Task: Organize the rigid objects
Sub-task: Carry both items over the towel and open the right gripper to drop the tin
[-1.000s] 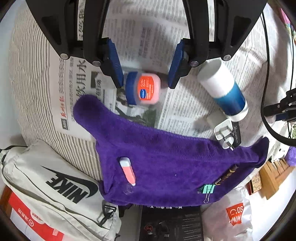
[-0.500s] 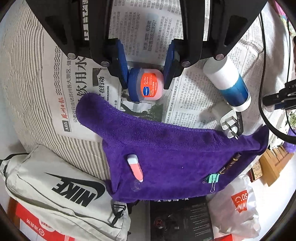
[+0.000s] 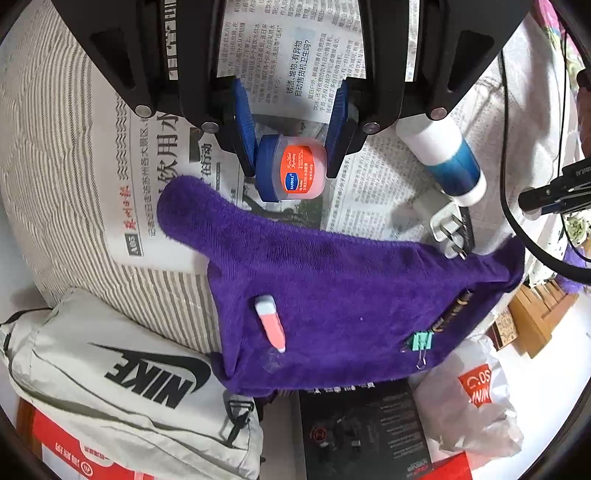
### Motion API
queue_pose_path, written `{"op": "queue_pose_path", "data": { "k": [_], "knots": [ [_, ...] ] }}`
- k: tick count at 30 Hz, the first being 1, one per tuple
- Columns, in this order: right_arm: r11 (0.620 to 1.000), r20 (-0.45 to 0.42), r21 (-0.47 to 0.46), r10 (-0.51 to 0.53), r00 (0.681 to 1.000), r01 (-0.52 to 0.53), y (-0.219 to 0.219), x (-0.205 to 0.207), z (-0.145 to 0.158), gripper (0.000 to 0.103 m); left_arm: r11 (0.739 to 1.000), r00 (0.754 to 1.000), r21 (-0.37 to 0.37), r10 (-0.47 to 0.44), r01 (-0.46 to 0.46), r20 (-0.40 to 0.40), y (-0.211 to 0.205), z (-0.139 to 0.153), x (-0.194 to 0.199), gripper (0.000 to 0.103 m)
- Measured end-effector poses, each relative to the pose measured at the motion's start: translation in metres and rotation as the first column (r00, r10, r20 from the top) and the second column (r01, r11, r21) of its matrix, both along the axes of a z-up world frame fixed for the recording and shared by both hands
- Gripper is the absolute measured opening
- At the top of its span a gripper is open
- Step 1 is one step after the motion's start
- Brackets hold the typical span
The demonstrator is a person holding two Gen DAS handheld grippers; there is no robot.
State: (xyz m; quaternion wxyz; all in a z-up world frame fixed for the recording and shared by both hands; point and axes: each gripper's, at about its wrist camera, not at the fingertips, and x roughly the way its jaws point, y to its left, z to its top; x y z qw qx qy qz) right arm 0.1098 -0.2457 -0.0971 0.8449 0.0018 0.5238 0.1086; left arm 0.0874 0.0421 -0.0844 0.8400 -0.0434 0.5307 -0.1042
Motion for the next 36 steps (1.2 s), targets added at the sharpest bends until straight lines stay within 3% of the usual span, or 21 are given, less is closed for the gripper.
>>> {"op": "queue_pose_path", "data": {
  "k": [20,29,36],
  "knots": [
    [0.998,0.069,0.042,0.033,0.997,-0.036,-0.003,0.027,0.045,0.036,1.0,0.999,0.017,0.008,-0.009,0.045,-0.002,0.023,0.019,0.029],
    [0.999,0.031,0.043,0.022,0.999,-0.023,0.005,0.065,0.037,0.036,1.0,0.999,-0.002,0.023,-0.022,0.035,0.005,0.017,0.023,0.029],
    [0.999,-0.053,0.028,0.036,0.998,-0.034,0.019,0.094,0.014,0.036,0.999,0.998,-0.013,0.041,-0.04,0.037,0.012,0.016,0.027,0.029]
  ]
}}
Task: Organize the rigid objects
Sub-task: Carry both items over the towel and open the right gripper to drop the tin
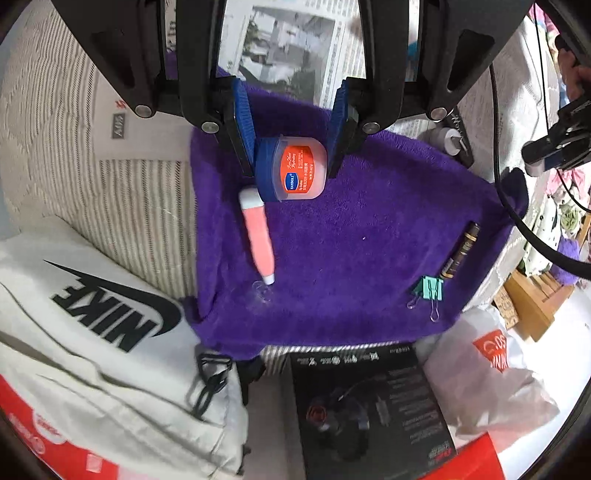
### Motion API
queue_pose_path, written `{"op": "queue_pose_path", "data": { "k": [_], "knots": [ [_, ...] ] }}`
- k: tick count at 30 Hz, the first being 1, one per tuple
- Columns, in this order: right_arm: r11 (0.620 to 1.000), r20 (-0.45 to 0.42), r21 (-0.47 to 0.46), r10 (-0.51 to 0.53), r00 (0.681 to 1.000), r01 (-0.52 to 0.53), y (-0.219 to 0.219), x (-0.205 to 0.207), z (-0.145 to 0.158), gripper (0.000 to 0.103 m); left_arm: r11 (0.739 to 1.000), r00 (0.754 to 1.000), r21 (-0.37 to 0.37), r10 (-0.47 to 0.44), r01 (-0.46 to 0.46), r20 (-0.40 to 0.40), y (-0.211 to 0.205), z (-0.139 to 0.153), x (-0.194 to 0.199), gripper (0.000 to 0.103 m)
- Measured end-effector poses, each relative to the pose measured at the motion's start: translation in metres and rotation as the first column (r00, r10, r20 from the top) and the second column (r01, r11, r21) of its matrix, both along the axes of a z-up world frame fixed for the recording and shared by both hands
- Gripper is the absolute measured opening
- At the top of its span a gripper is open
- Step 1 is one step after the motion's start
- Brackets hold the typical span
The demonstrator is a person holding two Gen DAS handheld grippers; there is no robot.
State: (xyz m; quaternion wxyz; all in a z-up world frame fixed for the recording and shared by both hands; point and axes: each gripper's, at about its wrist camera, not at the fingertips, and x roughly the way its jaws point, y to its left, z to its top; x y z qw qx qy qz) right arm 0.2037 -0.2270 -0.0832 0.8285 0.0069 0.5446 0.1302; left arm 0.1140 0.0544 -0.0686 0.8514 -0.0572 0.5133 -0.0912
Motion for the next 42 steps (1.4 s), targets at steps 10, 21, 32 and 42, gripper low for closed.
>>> {"op": "queue_pose_path", "data": {
  "k": [10,21,32,42],
  "knots": [
    [1.0,-0.083,-0.025,0.005,0.997,-0.007,0.012,0.013,-0.027,0.036,1.0,1.0,-0.021,0.004,-0.004,-0.012,0.001,-0.007,0.007,0.029],
    [0.997,-0.094,-0.047,0.061,0.994,-0.066,0.02,0.02,-0.028,0.041,1.0,1.0,-0.011,-0.003,0.002,-0.015,-0.003,-0.007,0.009,0.03],
    [0.997,-0.052,-0.023,0.067,0.996,-0.068,0.002,0.007,-0.004,0.051,1.0,1.0,0.024,-0.003,0.003,0.022,-0.013,0.007,0.03,0.03],
    [0.998,-0.015,0.06,0.022,1.0,-0.021,-0.022,-0.021,0.017,0.055,0.999,1.0,0.036,-0.002,0.001,0.026,-0.037,-0.005,0.078,0.03]
  ]
}}
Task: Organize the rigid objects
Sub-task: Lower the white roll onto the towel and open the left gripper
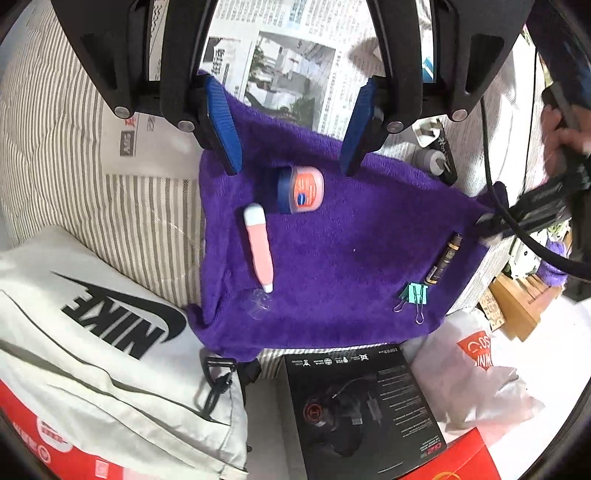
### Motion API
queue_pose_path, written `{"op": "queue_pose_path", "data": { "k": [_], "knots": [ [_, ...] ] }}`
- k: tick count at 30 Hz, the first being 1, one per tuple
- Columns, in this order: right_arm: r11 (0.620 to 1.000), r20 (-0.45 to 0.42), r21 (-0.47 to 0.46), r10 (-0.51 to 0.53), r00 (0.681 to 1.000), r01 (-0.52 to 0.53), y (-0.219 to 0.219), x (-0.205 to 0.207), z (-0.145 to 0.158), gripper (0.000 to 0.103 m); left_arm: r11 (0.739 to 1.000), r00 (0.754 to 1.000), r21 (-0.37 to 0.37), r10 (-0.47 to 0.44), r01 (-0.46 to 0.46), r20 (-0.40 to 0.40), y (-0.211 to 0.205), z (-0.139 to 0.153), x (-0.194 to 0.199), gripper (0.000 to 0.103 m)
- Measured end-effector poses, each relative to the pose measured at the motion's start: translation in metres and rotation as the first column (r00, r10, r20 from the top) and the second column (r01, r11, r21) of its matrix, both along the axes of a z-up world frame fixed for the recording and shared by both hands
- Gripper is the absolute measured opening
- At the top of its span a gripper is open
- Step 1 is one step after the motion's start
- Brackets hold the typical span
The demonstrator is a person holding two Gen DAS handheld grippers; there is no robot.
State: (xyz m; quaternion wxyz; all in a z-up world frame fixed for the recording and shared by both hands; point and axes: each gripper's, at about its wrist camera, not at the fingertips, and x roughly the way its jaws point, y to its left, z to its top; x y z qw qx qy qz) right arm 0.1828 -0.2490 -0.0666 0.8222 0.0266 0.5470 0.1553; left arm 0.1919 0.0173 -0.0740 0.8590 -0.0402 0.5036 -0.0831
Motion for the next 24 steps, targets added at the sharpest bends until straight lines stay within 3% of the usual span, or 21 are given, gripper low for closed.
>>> {"op": "queue_pose_path", "data": {
  "k": [7,18,24],
  "knots": [
    [0.999,0.012,0.03,-0.026,1.0,0.026,-0.009,-0.013,0.005,0.055,0.996,0.999,0.075,-0.043,0.044,-0.018,-0.023,-0.019,0.034,0.03],
    [0.998,-0.006,0.05,-0.038,0.999,0.038,-0.022,-0.025,0.0,0.056,0.992,0.998,0.112,-0.057,0.06,-0.03,-0.035,-0.037,0.07,0.03],
    [0.999,-0.027,0.032,-0.013,1.0,0.014,-0.017,-0.028,-0.011,0.056,0.975,0.995,0.199,-0.094,0.096,-0.017,-0.047,-0.041,0.074,0.03]
  ]
}}
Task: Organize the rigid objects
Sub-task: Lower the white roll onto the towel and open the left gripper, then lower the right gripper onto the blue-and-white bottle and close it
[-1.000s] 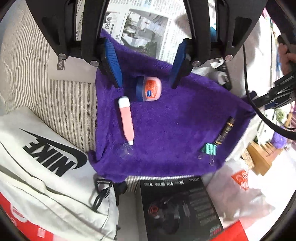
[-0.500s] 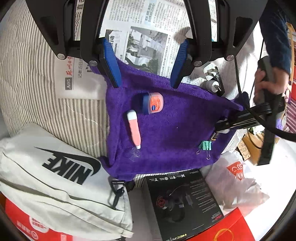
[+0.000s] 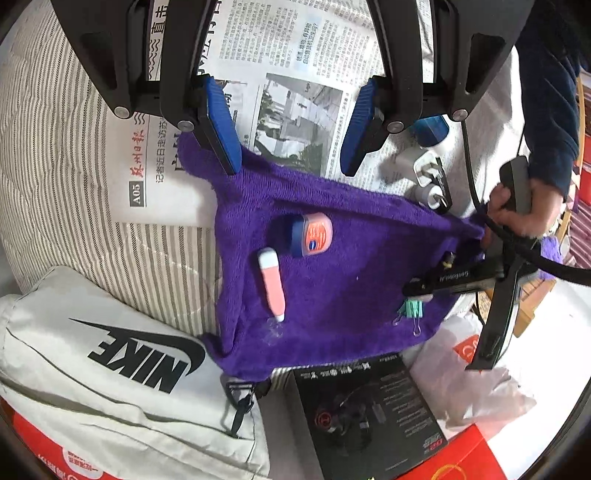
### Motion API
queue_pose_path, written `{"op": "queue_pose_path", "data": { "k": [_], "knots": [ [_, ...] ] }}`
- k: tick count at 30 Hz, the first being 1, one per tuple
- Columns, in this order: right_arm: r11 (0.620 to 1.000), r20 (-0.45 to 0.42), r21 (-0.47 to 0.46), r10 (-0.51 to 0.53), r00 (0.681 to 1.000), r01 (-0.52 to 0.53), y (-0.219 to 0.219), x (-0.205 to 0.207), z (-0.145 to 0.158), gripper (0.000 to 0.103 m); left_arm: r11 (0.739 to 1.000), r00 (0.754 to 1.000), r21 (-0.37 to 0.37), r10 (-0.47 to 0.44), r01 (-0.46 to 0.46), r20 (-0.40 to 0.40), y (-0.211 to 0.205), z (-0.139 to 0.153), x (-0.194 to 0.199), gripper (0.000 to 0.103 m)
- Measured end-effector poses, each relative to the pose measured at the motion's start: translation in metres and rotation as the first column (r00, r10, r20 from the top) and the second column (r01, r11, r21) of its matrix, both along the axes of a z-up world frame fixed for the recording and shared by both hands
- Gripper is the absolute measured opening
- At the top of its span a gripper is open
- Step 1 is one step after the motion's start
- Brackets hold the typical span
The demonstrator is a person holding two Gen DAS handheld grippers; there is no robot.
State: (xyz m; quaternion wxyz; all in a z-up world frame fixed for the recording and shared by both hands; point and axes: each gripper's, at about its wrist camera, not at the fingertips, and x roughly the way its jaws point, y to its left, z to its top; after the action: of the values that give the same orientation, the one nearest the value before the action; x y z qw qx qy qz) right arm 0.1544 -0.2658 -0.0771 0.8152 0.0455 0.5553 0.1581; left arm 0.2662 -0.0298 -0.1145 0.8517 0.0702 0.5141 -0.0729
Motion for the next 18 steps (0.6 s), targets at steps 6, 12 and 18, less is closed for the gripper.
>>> {"op": "queue_pose_path", "data": {
  "k": [6,12,18],
  "knots": [
    [1.0,-0.004,-0.02,0.02,1.0,-0.02,0.002,-0.006,-0.002,0.055,0.998,1.0,0.056,0.013,-0.013,-0.003,0.0,0.0,0.0,0.057],
    [1.0,0.01,-0.007,0.022,1.0,-0.021,-0.001,-0.016,0.006,0.056,1.0,0.999,0.021,0.016,-0.015,-0.04,0.007,0.002,-0.011,0.062],
    [0.997,0.016,0.005,0.08,0.997,-0.08,0.011,-0.031,0.012,0.056,0.999,0.999,0.028,0.038,-0.038,-0.001,0.012,0.027,-0.032,0.062]
  ]
}}
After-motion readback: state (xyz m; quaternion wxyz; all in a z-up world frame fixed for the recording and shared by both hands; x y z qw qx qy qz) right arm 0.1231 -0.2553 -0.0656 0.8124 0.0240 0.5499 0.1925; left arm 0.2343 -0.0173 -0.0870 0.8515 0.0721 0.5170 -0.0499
